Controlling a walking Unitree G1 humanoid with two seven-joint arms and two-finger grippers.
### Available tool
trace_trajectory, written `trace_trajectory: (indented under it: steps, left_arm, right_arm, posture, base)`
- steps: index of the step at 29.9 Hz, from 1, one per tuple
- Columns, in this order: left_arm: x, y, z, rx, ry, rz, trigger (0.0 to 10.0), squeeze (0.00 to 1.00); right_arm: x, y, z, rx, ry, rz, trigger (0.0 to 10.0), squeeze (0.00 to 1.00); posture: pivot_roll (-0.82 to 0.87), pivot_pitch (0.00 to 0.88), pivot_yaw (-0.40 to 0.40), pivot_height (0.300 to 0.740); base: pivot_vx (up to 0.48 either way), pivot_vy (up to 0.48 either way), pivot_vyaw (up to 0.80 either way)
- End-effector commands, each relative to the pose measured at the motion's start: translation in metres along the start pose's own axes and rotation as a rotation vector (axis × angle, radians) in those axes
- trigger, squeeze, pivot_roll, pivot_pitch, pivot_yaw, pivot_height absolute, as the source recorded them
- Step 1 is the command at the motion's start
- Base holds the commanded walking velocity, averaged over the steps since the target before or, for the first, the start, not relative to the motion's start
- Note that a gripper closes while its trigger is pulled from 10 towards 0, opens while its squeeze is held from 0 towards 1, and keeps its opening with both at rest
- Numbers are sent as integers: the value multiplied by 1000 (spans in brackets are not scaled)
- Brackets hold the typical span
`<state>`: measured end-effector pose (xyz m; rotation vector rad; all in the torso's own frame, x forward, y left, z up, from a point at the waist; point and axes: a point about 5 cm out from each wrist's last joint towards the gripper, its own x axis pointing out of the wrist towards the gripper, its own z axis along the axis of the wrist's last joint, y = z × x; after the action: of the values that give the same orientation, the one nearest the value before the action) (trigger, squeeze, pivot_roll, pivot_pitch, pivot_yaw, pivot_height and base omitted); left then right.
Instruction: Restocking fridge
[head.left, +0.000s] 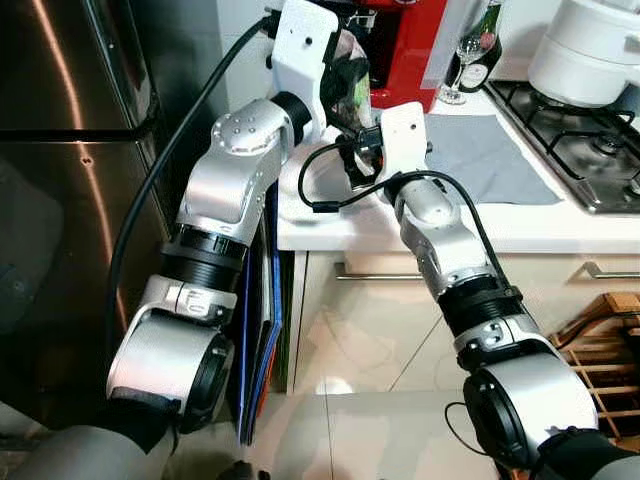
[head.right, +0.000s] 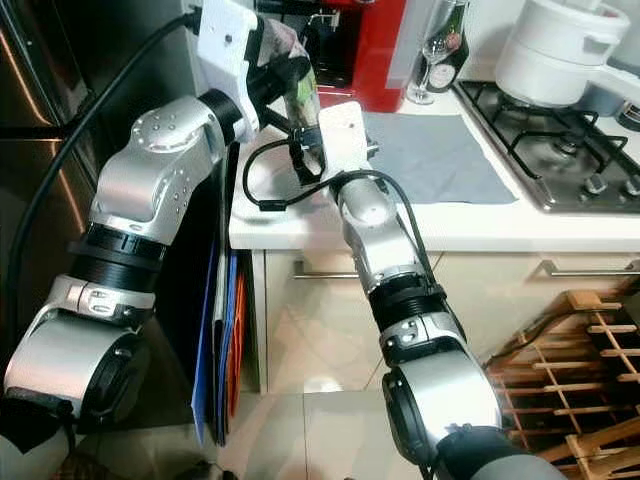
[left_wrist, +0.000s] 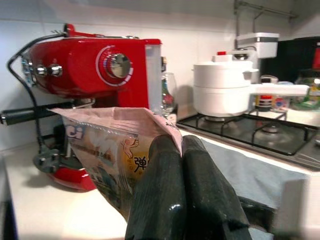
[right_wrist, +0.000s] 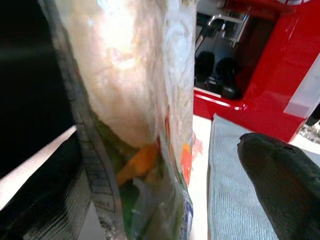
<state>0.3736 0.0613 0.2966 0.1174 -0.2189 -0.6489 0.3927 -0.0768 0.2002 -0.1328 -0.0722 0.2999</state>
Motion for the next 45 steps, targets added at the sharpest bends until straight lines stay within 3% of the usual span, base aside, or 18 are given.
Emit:
trace_trajectory:
  steps: [1,10,16,19,23,24,25,26,33,39,45]
  left_arm:
    - [1,-10,11,16,-36,-51,0,0]
    - [-1,-25,-2,5,29,-135,0,0]
    - [-2,-25,-7,-30,52,-144,0,0]
    - [-3,-26,-9,-61,65,-153,0,0]
    - [-3,-24,-11,-70,71,-149,0,0]
    - [-3,-23,-12,-73,74,-147,0,0]
    - [-3,-23,-13,-75,75,-145,0,0]
    - [-3,-23,-13,-83,77,-145,0,0]
    - [-4,-25,-14,-128,79,-162,0,0]
    - [-4,-22,-18,-185,92,-152,0,0]
    - [-5,-21,-21,-191,104,-144,0,0]
  right_arm:
    - [4,2,11,8,-40,21,10000,0]
    - [8,9,21,-6,-83,46,10000,0]
    - [9,8,25,-26,-122,33,10000,0]
    - [7,5,34,2,-207,9,10000,0]
    - [6,4,36,12,-232,0,10000,0]
    - [6,3,36,26,-236,-1,4039,0]
    - [6,3,36,36,-238,-2,4039,0]
    - [5,4,36,82,-244,11,0,0]
    - [5,3,35,156,-263,9,0,0]
    - [2,2,38,153,-311,5,0,0]
    - [1,4,39,123,-332,13,0,0]
  posture:
    - [17,0,-57,740]
    - [17,0,-62,740]
    - [16,0,-61,740]
    - [18,0,-61,740]
    - [19,0,-60,740]
    - [18,0,-61,740]
    - [18,0,-61,740]
    - [19,0,-62,740]
    - [19,0,-63,740]
    - [16,0,-60,740]
    - [17,0,-59,740]
  base:
    - [0,0,0]
    - [0,0,0]
    - [0,0,0]
    - [0,0,0]
    - [0,0,0]
    - [0,0,0]
    - [0,0,0]
    - [0,0,0]
    - [0,0,0]
    - [0,0,0]
    - [0,0,0]
